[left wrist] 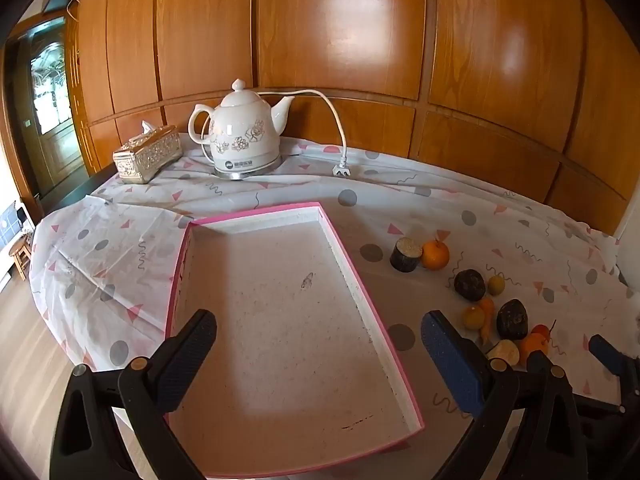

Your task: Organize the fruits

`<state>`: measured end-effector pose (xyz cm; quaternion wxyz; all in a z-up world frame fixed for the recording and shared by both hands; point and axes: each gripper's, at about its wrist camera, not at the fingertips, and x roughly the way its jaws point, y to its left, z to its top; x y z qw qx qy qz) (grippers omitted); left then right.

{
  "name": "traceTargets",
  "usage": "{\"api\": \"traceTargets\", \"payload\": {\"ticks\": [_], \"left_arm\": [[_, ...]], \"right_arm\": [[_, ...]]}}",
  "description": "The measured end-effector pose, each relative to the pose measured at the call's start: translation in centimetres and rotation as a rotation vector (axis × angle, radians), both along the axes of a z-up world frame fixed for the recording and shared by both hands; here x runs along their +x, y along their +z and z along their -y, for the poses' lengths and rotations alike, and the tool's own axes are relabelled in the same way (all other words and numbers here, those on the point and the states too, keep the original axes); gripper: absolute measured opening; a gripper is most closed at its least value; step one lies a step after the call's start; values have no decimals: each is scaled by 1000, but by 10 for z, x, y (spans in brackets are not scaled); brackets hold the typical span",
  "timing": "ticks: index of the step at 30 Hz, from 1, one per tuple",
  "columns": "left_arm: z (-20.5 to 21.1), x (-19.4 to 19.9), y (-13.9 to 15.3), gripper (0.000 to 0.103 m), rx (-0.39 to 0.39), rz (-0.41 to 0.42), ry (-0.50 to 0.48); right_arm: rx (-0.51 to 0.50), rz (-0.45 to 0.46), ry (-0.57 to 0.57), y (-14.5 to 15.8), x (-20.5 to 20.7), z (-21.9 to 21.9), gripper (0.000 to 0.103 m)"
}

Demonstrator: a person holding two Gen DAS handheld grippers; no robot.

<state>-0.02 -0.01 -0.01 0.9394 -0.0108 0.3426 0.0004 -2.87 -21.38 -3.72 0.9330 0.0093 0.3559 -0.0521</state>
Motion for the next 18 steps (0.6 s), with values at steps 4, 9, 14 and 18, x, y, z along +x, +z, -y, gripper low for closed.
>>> {"api": "traceTargets", "payload": {"ticks": [4, 9, 14, 18], "left_arm": [[1, -1, 1, 103, -1, -3, -1], [-2, -4, -12, 103, -9, -9, 5], [-5, 5, -9, 103, 7, -33, 21], [-7, 6, -10, 103, 0, -36, 17]], "right_arm": [[16, -5, -10, 1, 0, 1, 103], [19, -14, -5, 1, 2, 5, 103], [27, -13, 0, -1, 5, 9, 103], [31, 4, 6, -2, 4, 7, 103]]}}
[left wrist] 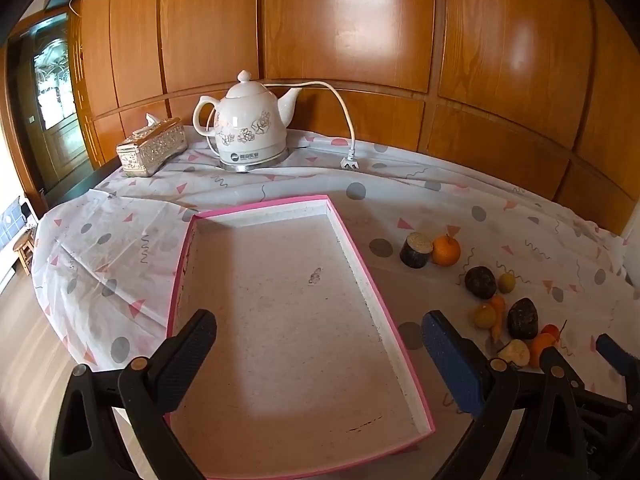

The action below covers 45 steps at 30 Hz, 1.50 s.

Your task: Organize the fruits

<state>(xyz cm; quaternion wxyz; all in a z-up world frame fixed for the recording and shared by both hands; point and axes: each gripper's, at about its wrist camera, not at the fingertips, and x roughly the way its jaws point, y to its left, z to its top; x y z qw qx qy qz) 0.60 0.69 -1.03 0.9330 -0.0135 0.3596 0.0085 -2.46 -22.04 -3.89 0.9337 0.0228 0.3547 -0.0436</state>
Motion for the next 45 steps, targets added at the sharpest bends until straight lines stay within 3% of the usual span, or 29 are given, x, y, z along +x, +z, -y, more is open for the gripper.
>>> {"api": "traceTargets", "payload": {"ticks": [45], "left_arm": [[13, 2, 3, 103, -16, -17, -37]], "right_arm": [[-8, -5, 10, 0, 6, 7, 103]]}}
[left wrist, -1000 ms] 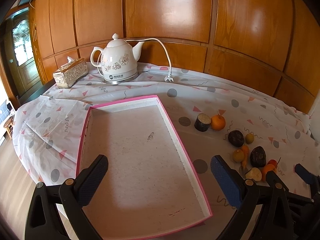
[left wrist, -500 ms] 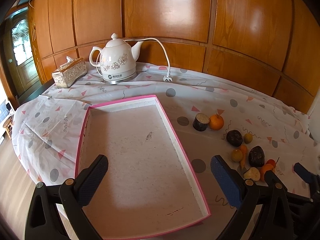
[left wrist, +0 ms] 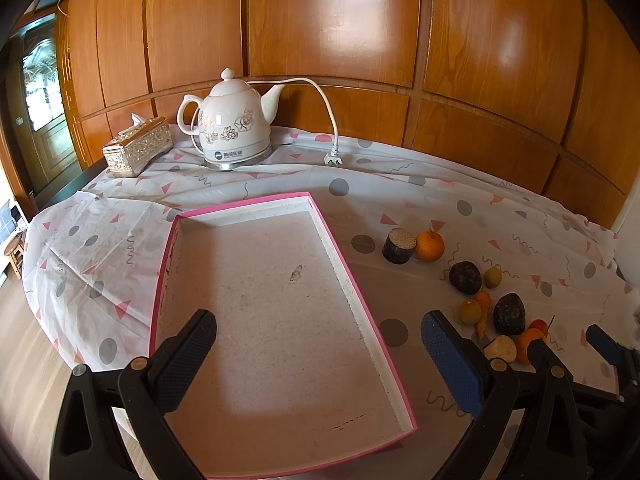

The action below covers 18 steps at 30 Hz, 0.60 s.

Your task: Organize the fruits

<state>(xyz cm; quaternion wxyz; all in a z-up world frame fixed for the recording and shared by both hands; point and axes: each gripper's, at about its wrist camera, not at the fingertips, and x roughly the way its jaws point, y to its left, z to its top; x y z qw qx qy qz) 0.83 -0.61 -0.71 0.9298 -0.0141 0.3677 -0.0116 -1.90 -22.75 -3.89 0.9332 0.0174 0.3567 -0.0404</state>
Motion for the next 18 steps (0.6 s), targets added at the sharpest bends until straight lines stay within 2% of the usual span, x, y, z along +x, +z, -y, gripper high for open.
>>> {"api": "traceTargets", "payload": {"ticks": [15, 18], "left_arm": [[9, 4, -4, 103, 8, -29, -24], [10, 5, -6, 103, -11, -39, -41]], "right_arm": [[20, -3, -51, -5, 1, 23, 103], [27, -4, -79, -5, 2, 35, 103]]}}
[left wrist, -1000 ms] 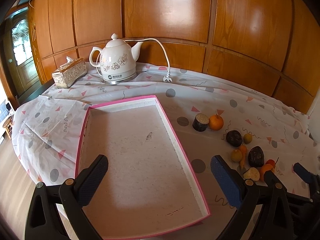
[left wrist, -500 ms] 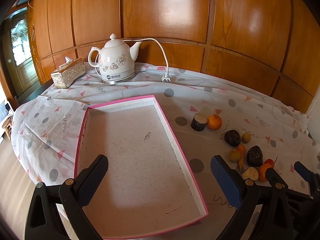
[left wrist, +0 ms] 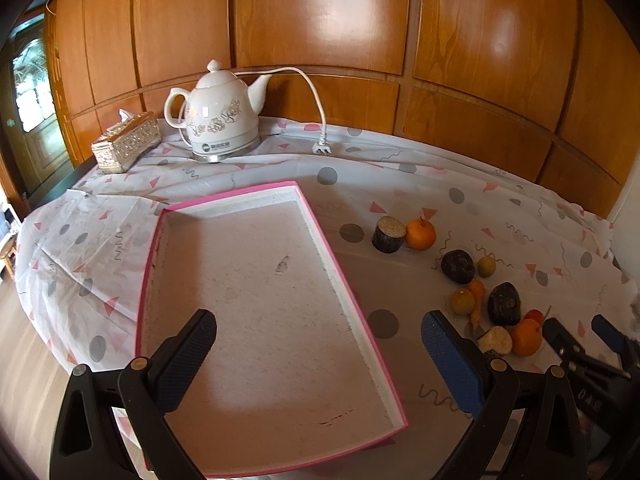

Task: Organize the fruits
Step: 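Reach the left tool to the grainy-topped brown slice and close on it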

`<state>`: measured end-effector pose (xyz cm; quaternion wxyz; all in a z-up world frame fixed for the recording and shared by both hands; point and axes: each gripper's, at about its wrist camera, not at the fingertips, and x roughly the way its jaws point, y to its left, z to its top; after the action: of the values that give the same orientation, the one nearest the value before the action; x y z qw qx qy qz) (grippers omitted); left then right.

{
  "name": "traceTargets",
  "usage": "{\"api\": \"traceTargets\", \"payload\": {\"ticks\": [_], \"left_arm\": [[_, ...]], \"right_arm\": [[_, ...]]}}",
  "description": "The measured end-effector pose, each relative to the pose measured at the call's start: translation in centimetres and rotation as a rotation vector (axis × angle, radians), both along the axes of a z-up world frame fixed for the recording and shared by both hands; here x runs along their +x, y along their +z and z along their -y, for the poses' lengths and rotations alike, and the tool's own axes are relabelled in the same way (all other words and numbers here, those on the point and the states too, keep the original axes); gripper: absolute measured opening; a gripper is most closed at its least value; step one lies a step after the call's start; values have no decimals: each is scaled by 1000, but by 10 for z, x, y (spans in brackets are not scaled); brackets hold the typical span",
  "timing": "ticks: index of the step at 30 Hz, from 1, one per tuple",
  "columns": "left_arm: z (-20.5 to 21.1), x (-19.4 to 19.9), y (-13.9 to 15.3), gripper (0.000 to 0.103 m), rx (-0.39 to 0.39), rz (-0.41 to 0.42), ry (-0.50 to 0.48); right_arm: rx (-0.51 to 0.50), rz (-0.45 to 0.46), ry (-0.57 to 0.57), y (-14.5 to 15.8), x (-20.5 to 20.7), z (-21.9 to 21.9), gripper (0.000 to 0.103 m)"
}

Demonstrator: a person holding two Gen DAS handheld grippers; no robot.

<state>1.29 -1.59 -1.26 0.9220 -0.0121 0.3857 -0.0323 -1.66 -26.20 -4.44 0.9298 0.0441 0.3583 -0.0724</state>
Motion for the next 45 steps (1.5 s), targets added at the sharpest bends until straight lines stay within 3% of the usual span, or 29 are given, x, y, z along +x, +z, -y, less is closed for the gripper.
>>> {"api": "traceTargets", "payload": {"ticks": [4, 9, 15, 23, 34, 45], "left_arm": [[-1, 4, -2, 103, -90, -32, -56], [1, 14, 2, 103, -121, -63, -77], [5, 31, -1, 99, -73, -101, -96], [6, 44, -5, 90, -68, -126, -134], [23, 75, -7, 56, -49, -144, -234], [45, 115, -22, 52, 11, -166, -244]], "right_arm": [[10, -7, -71, -3, 0, 26, 103], [20, -30, -169, -9, -3, 60, 103], [20, -79, -268, -25, -5, 94, 103], [15, -128, -345, -44, -10, 122, 103], [22, -147, -427, -61, -14, 145, 101], [77, -150, -574, -66, -23, 174, 101]]}}
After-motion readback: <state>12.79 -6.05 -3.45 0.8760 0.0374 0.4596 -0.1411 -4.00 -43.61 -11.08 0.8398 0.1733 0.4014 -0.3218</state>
